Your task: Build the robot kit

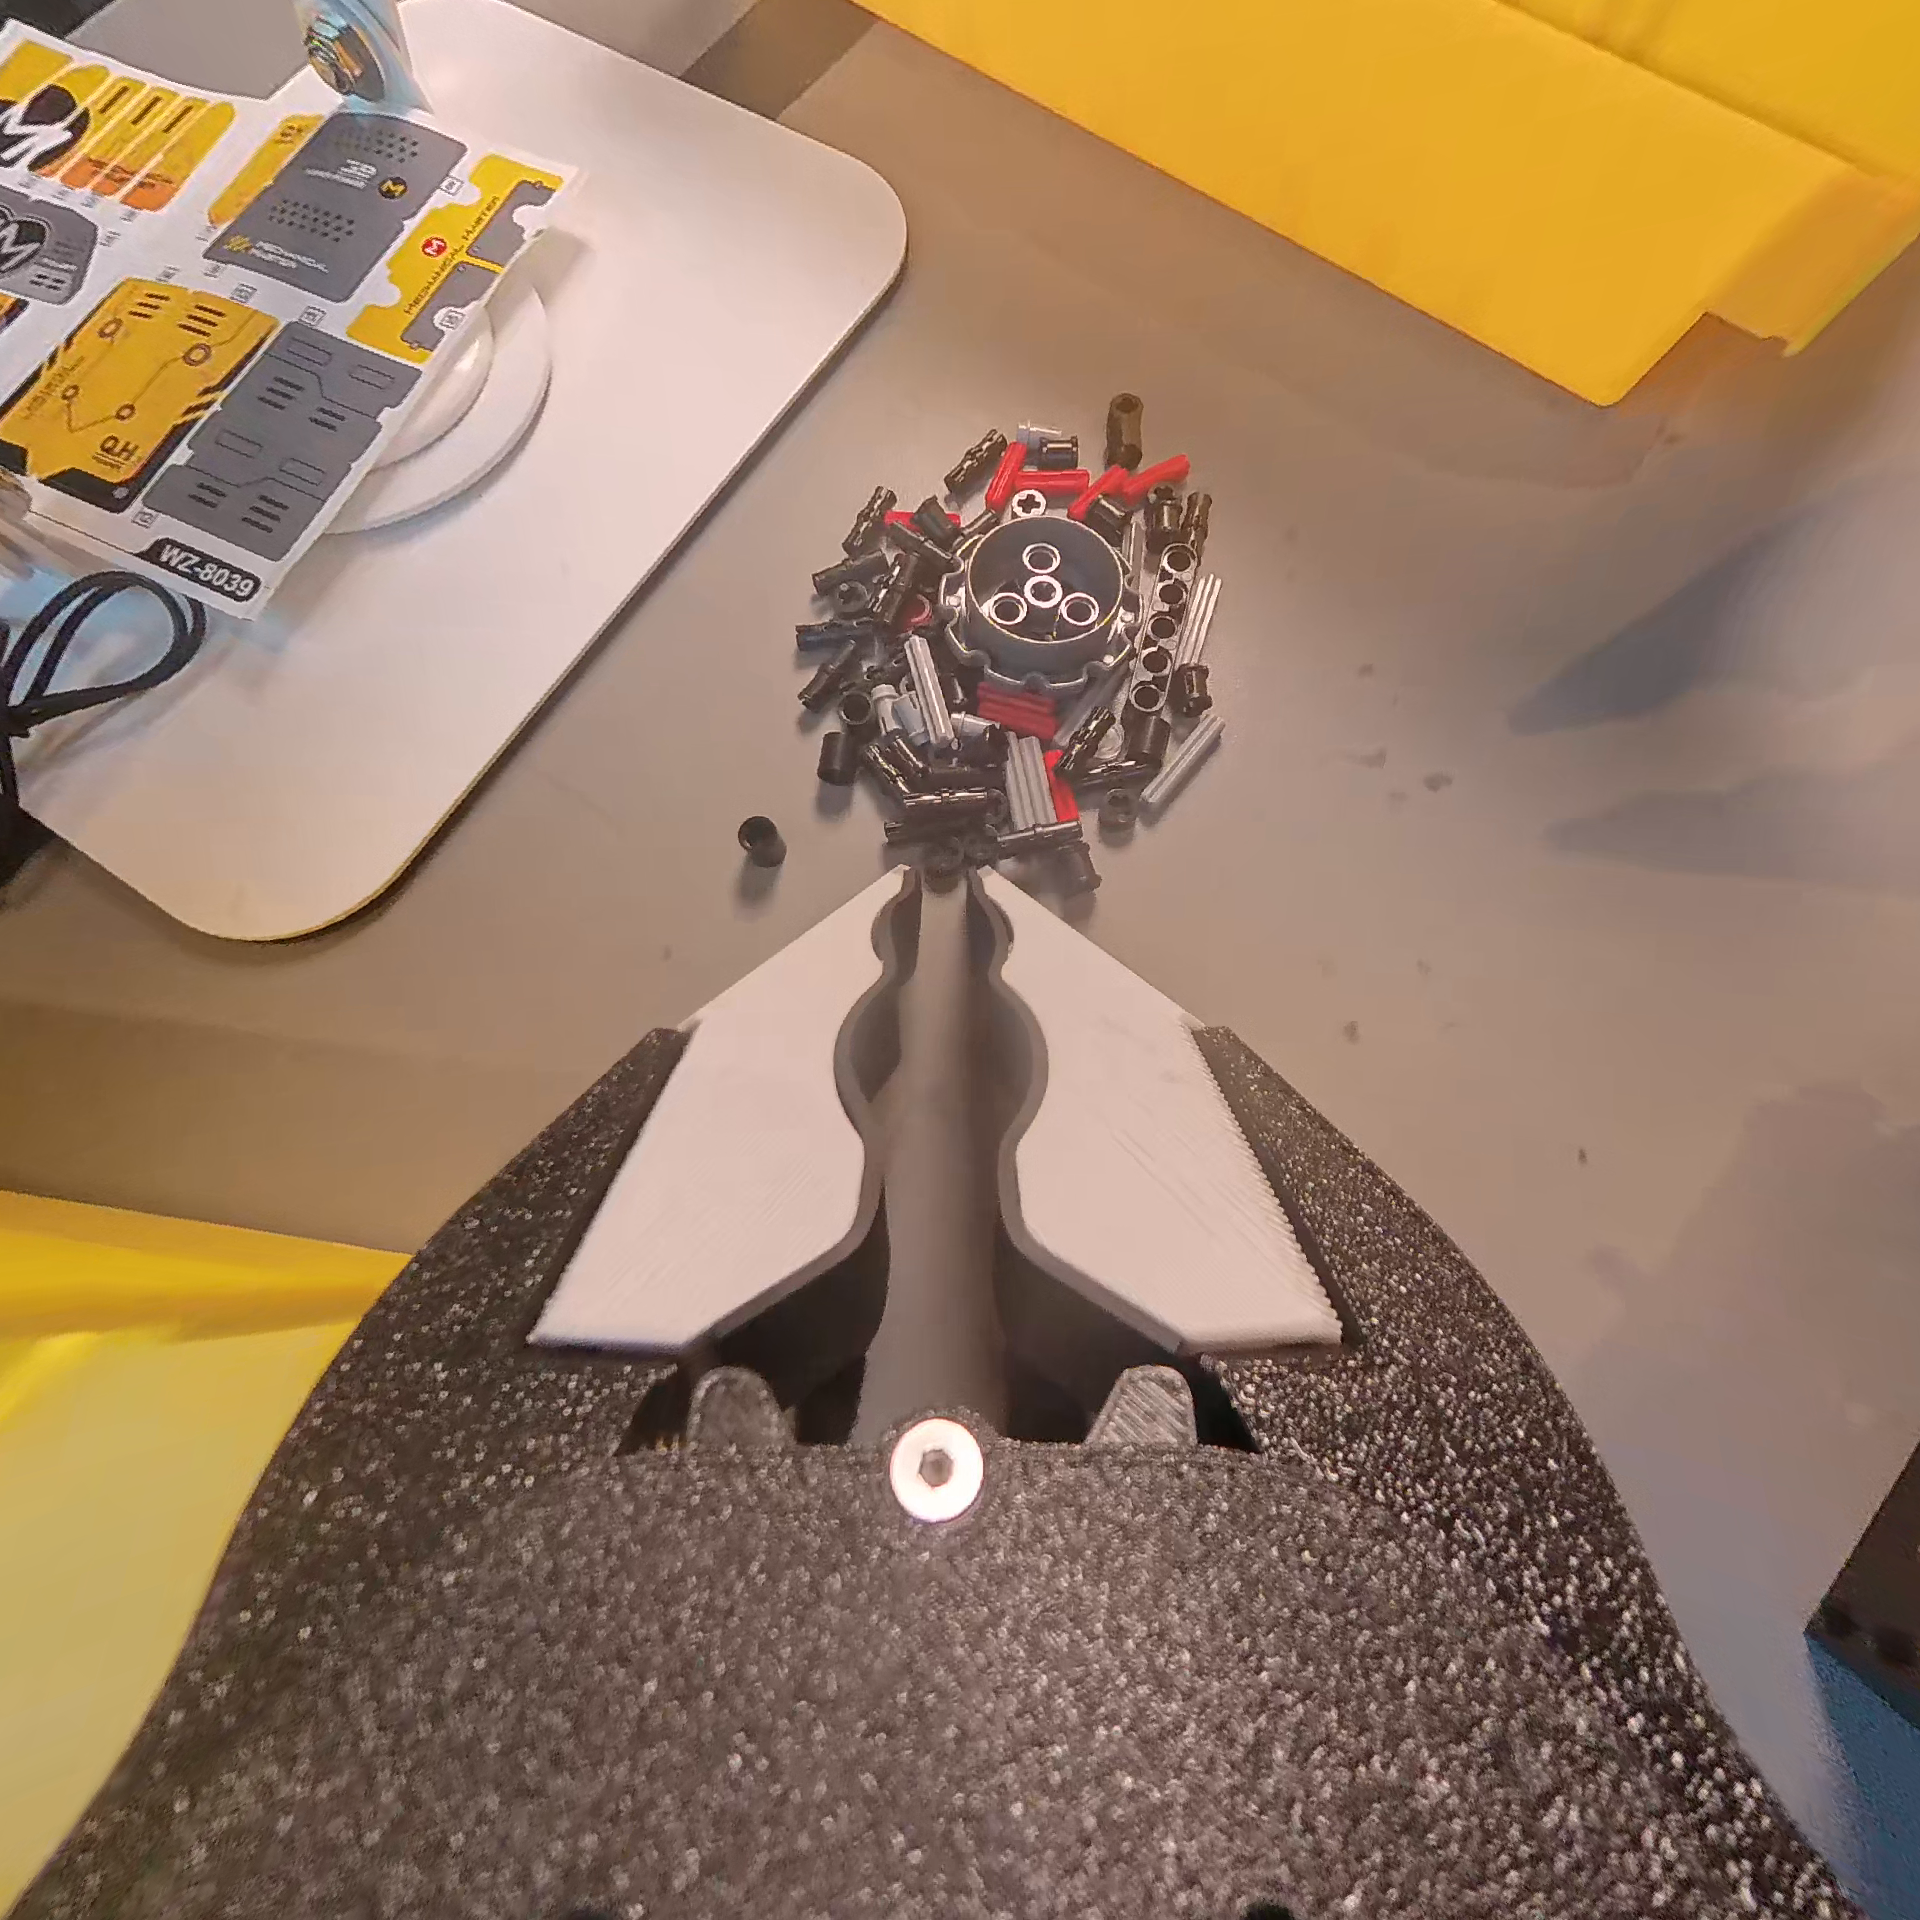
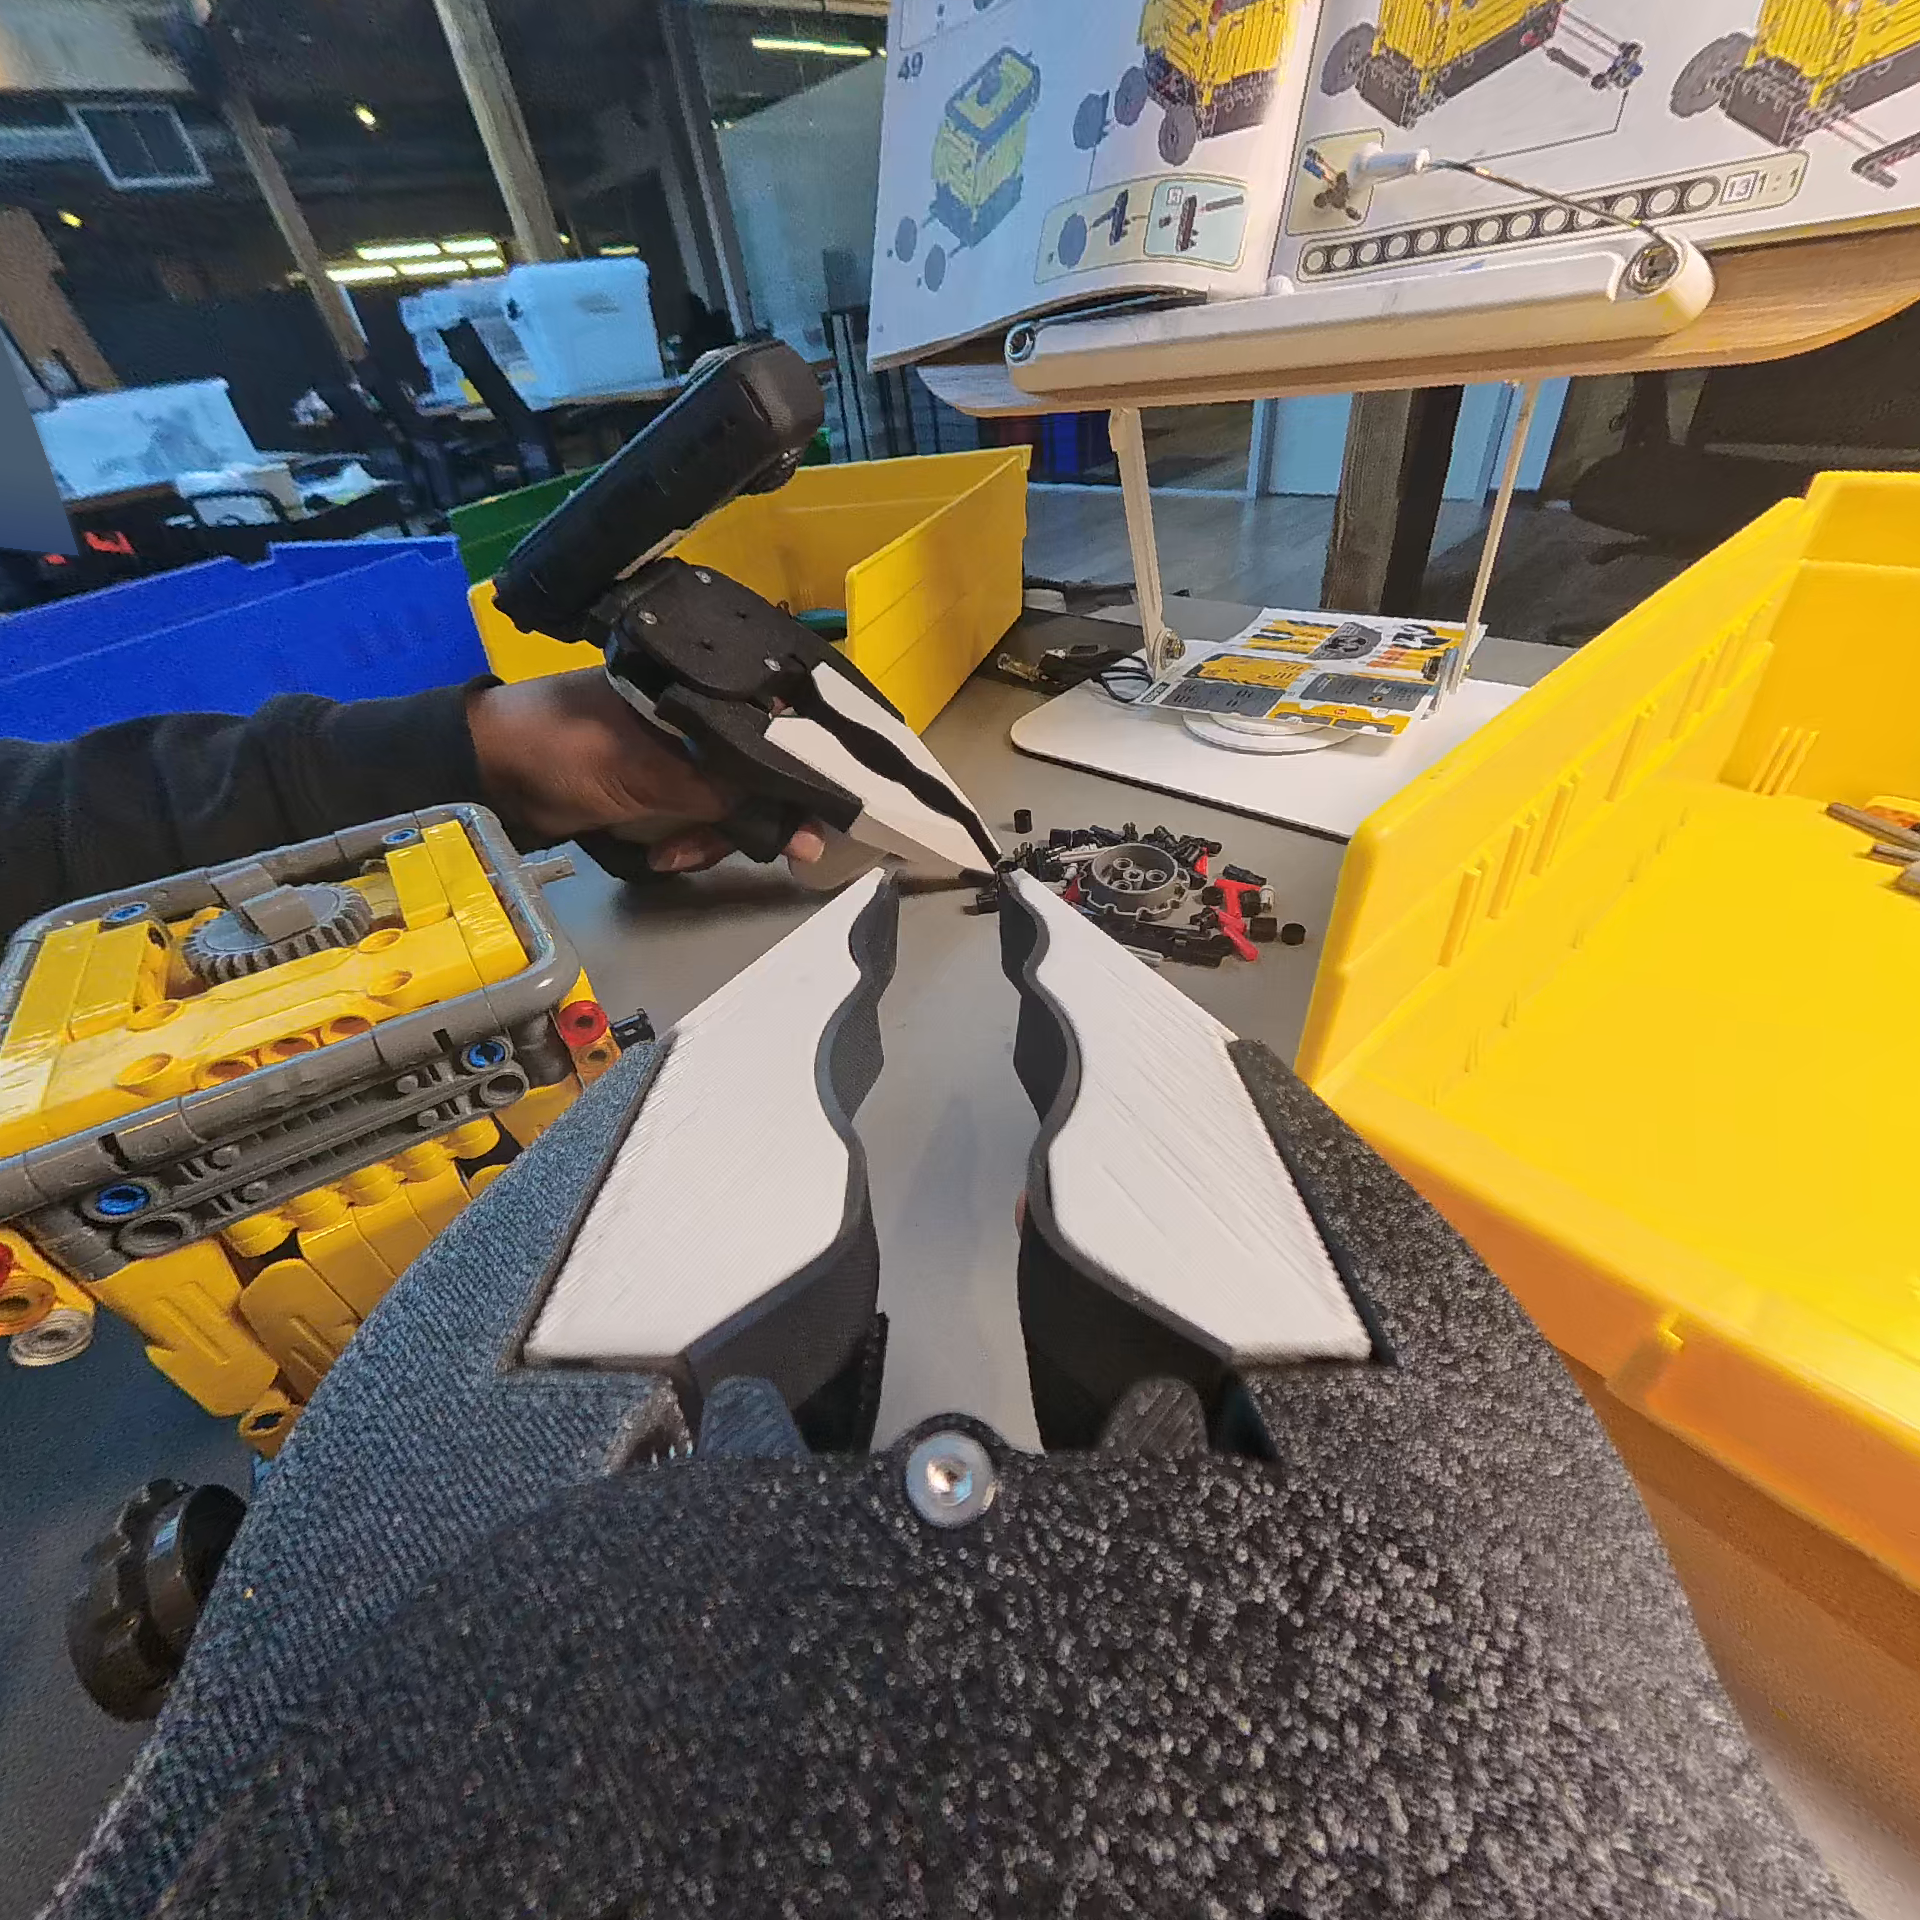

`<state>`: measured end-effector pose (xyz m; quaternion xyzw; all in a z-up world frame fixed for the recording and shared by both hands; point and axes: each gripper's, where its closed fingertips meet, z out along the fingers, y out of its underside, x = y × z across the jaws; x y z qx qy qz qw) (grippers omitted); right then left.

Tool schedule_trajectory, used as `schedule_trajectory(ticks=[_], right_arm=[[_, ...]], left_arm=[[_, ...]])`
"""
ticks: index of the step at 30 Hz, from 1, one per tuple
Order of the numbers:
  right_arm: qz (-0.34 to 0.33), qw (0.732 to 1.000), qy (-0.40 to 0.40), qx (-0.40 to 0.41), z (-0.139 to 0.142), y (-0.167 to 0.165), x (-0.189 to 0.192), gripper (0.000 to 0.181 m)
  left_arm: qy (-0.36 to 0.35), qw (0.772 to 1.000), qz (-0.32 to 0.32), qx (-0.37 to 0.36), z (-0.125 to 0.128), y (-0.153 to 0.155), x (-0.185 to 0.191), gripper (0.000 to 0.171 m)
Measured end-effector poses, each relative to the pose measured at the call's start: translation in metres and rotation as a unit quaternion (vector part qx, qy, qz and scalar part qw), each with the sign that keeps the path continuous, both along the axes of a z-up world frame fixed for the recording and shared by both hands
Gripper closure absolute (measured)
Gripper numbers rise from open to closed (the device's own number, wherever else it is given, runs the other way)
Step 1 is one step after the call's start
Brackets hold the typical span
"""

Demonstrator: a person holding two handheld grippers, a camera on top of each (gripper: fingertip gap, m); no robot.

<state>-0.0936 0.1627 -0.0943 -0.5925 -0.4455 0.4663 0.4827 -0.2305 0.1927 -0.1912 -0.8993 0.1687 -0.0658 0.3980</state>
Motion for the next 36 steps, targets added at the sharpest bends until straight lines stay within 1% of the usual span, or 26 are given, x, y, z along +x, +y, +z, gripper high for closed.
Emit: schedule_trajectory(ticks=[21,36], right_arm=[[0.006,1.0,-0.001,-0.015,-0.0027,0.0008,-0.0019,0.162],[0.006,1.0,0.0,-0.01,-0.0016,-0.0001,-0.0018,0.162]], left_arm=[[0.013,1.0,-0.016,0.005,-0.0006,0.0067,0.0047,0.166],[0.026,0.999,-0.021,0.014,0.0016,0.0001,0.006,0.167]])
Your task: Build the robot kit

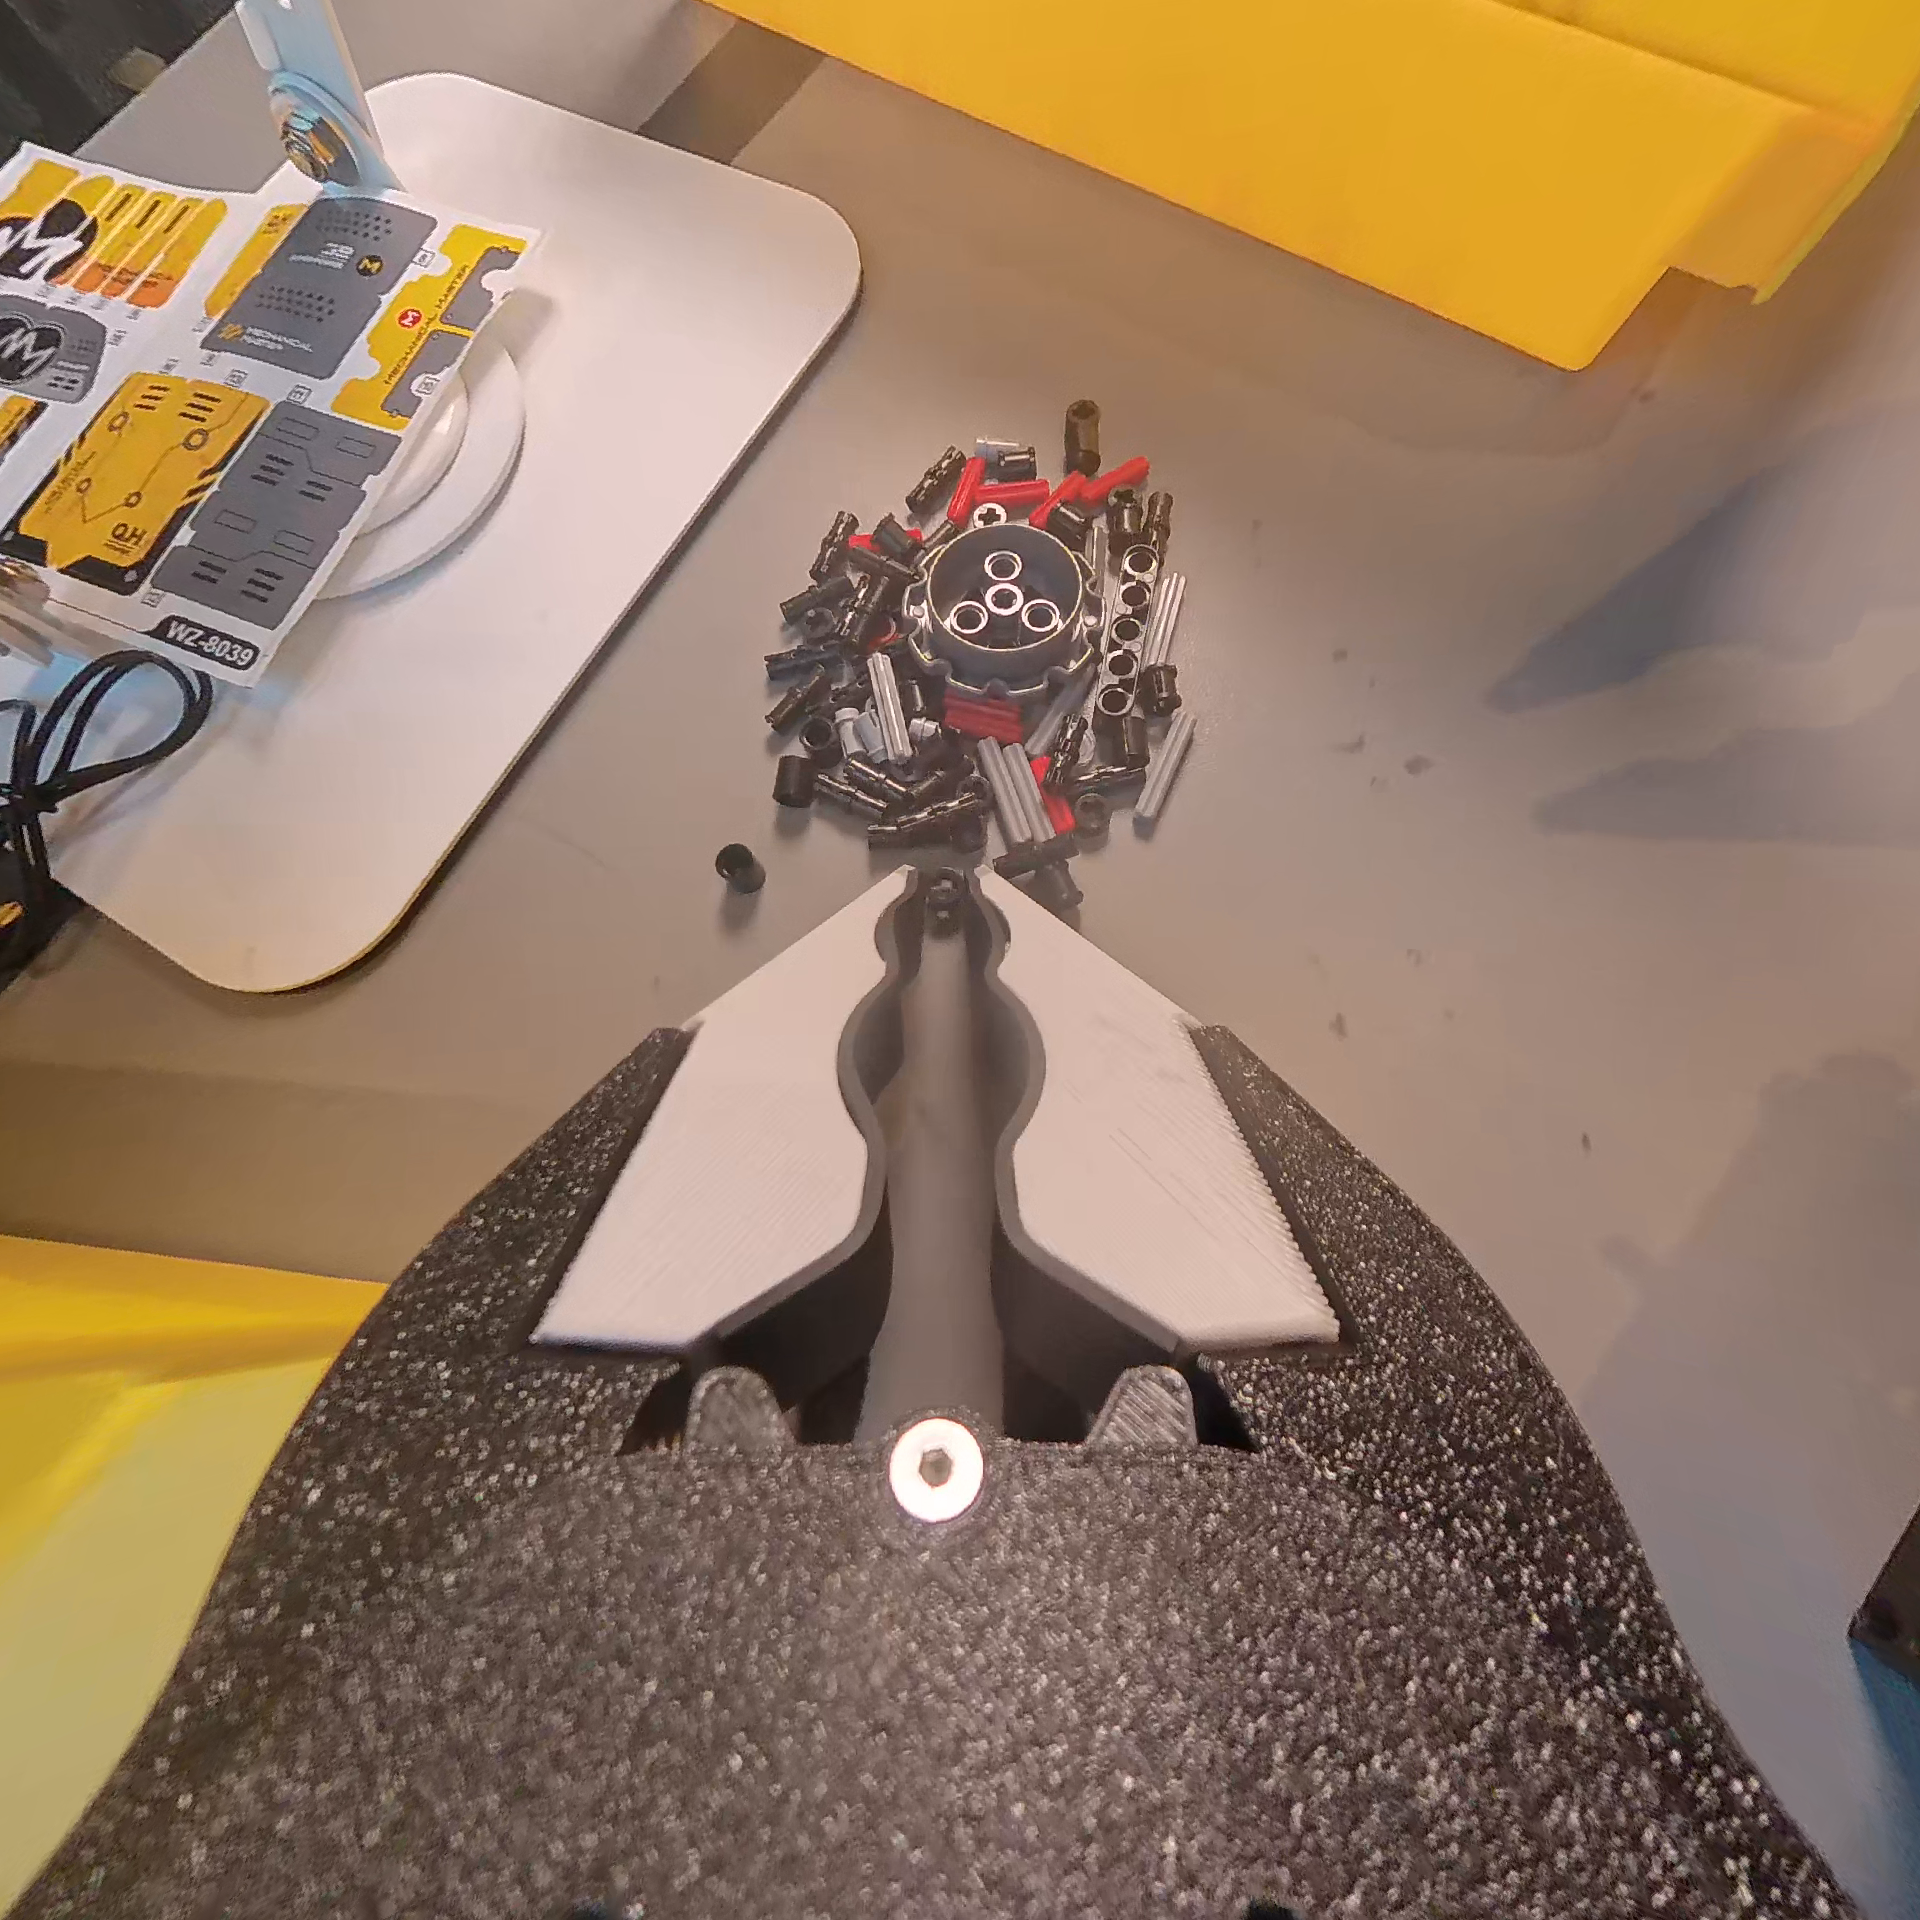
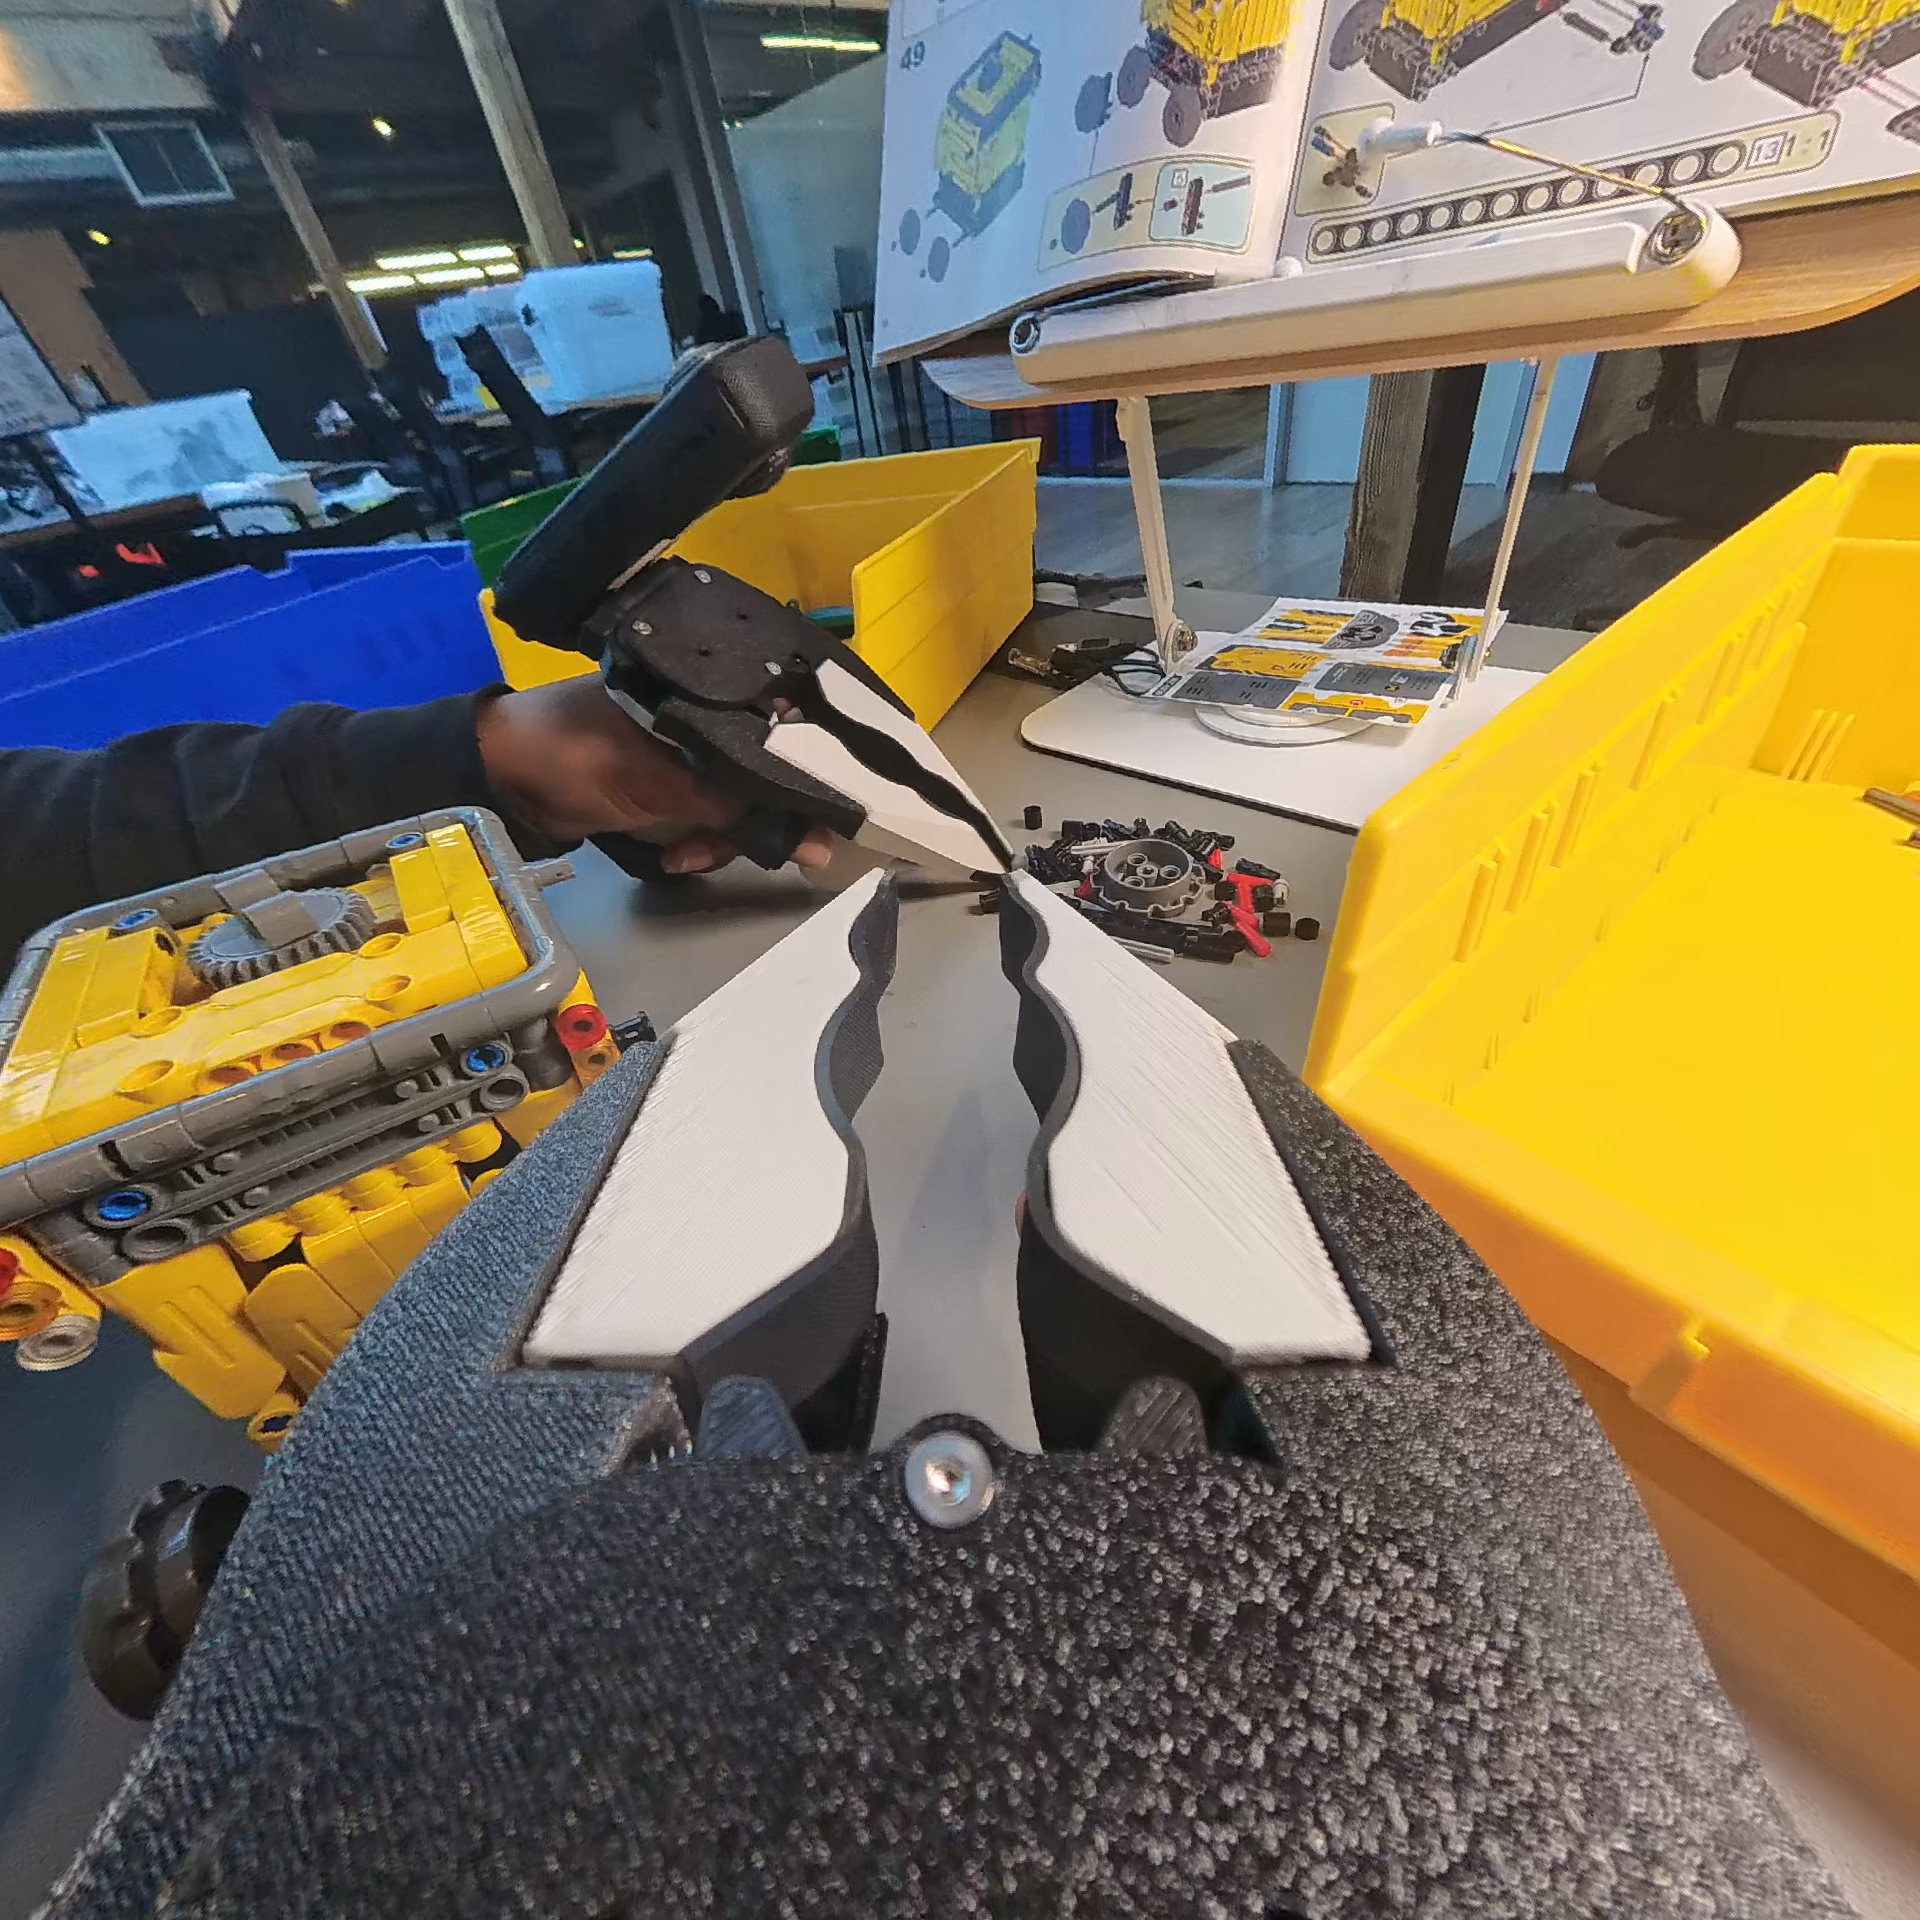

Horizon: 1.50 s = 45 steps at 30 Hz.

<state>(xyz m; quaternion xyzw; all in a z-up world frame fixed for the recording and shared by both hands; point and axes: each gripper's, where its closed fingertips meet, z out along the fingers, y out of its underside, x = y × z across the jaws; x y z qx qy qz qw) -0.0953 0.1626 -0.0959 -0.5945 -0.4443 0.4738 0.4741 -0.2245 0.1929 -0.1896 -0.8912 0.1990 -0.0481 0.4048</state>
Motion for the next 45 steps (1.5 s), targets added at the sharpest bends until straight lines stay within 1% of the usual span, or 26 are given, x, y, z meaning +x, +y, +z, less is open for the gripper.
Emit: schedule_trajectory(ticks=[5,8,11,14,17,19,35,38,41,45], right_arm=[[0.0,1.0,0.0,0.003,0.001,-0.001,0.0,0.162],[0.001,1.0,-0.001,0.006,0.001,-0.001,0.0,0.162],[0.003,1.0,-0.002,0.01,0.001,-0.003,0.0,0.162],[0.004,1.0,-0.005,0.016,0.001,-0.005,0.0,0.162],[0.005,1.0,-0.005,0.018,0.001,-0.005,0.0,0.162],[0.005,1.0,-0.005,0.017,0.001,-0.006,0.0,0.162],[0.006,1.0,-0.005,0.013,0.001,-0.006,0.0,0.162],[0.006,1.0,-0.005,0.013,0.001,-0.006,0.0,0.162],[0.007,1.0,-0.005,0.012,0.0,-0.006,0.0,0.162],[0.007,1.0,-0.005,0.012,0.0,-0.006,0.0,0.162]], left_arm=[[-0.006,1.0,-0.011,0.007,0.008,-0.007,0.003,0.167],[-0.014,0.998,-0.059,0.013,0.014,-0.019,0.015,0.167],[-0.005,0.991,-0.132,0.008,0.012,-0.037,0.033,0.167],[0.005,0.986,-0.165,-0.008,0.006,-0.045,0.044,0.167],[0.009,0.983,-0.182,-0.018,0.001,-0.05,0.051,0.167],[0.011,0.982,-0.187,-0.024,-0.002,-0.052,0.053,0.166],[-0.015,0.981,-0.187,-0.043,-0.002,-0.056,0.048,0.166],[-0.019,0.981,-0.19,-0.046,-0.002,-0.057,0.049,0.163],[-0.026,0.979,-0.195,-0.052,-0.002,-0.06,0.051,0.156],[-0.022,0.979,-0.194,-0.052,-0.002,-0.059,0.049,0.156]])
